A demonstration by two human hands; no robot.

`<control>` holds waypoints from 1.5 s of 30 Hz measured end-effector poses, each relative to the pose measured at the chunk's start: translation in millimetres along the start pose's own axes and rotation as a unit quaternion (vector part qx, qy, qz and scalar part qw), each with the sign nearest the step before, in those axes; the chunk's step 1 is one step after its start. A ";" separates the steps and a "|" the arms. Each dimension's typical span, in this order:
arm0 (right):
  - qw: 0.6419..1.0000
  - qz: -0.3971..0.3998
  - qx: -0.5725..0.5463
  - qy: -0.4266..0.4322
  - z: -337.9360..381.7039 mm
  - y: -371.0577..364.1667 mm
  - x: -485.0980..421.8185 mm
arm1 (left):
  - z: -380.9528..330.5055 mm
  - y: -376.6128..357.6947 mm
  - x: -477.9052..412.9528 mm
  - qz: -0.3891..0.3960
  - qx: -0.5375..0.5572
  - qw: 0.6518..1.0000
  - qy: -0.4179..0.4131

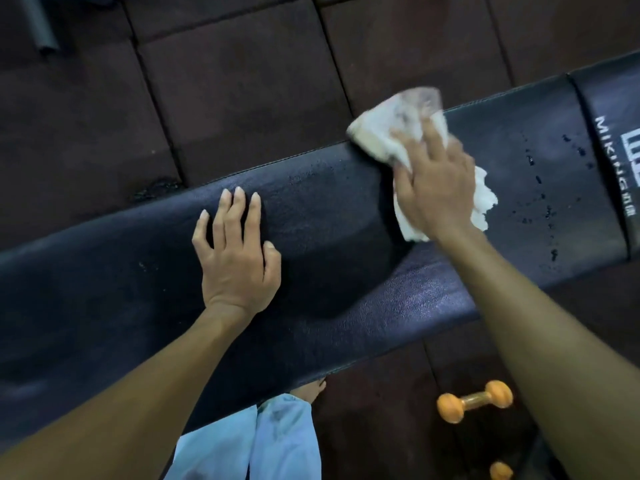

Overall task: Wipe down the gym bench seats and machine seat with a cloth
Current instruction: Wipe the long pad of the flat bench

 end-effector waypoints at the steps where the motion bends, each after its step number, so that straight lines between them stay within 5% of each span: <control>1: 0.996 -0.008 -0.004 -0.092 -3.5 -0.2 -10.2 | 0.2 0.1 -0.4 0.000 0.000 1.000 0.001; 3: 0.980 -0.021 -0.006 -0.199 13.3 0.5 -13.5 | -0.5 -0.3 -0.8 0.006 -0.001 1.000 0.001; 4: 0.982 -0.026 -0.013 -0.185 34.7 0.2 -10.3 | -0.7 -0.5 -1.1 0.008 0.000 1.000 0.002; 8: 0.992 -0.016 -0.048 0.114 123.7 0.5 46.4 | 0.1 -0.5 -2.1 0.010 -0.002 1.000 0.004; 11: 0.985 -0.017 -0.016 0.170 80.6 0.0 55.0 | 1.2 -0.2 -1.0 0.007 -0.002 1.000 0.002; 14: 0.999 -0.023 0.040 0.006 2.6 2.4 17.6 | 1.5 -1.6 -0.4 0.010 0.000 1.000 0.001; 16: 0.982 -0.020 0.015 -0.189 -28.8 2.5 -3.1 | 0.9 -2.8 -0.8 0.017 -0.001 1.000 -0.001; 18: 0.963 -0.020 0.012 -0.269 -11.7 3.0 -7.4 | -0.6 -2.5 -1.8 0.020 -0.007 1.000 -0.006; 20: 0.982 -0.032 -0.017 -0.186 39.7 4.2 -3.9 | -0.1 -2.4 -2.8 0.020 -0.013 1.000 -0.005; 23: 0.997 -0.032 -0.033 0.058 104.8 2.9 44.7 | 2.3 -2.8 -2.7 0.014 -0.016 1.000 -0.001; 27: 0.982 -0.033 0.002 0.186 64.1 14.7 92.1 | -1.5 -3.9 -1.0 0.010 -0.013 1.000 -0.014; 29: 0.983 -0.013 0.039 0.178 26.5 16.8 90.1 | -3.7 -3.7 -0.6 0.011 -0.006 1.000 -0.013; 33: 0.997 -0.005 0.047 -0.067 -19.8 14.3 46.1 | -4.5 -2.1 -2.8 0.008 -0.001 1.000 -0.011; 35: 0.992 0.005 0.041 -0.122 -5.4 6.0 37.4 | -1.7 -0.4 -2.9 0.008 0.005 1.000 -0.003; 38: 0.995 -0.007 0.024 -0.094 15.1 3.8 45.3 | -2.1 1.9 -2.8 0.007 0.010 1.000 0.013; 41: 0.999 -0.029 0.005 0.040 9.9 17.6 82.3 | -6.0 2.0 -0.7 0.010 0.026 0.999 0.032; 45: 0.990 -0.010 0.035 0.133 -62.8 29.8 155.2 | -15.8 8.3 -0.5 0.003 0.030 0.995 0.090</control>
Point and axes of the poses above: each hand's wrist, its own x-axis away from the middle knuckle, its own y-axis out of the back of the hand, z = x × y, the point moved 9 cm from there along -x, towards the middle knuckle, and after that the axes turned 4 degrees about -z, right-handed, at the moved point
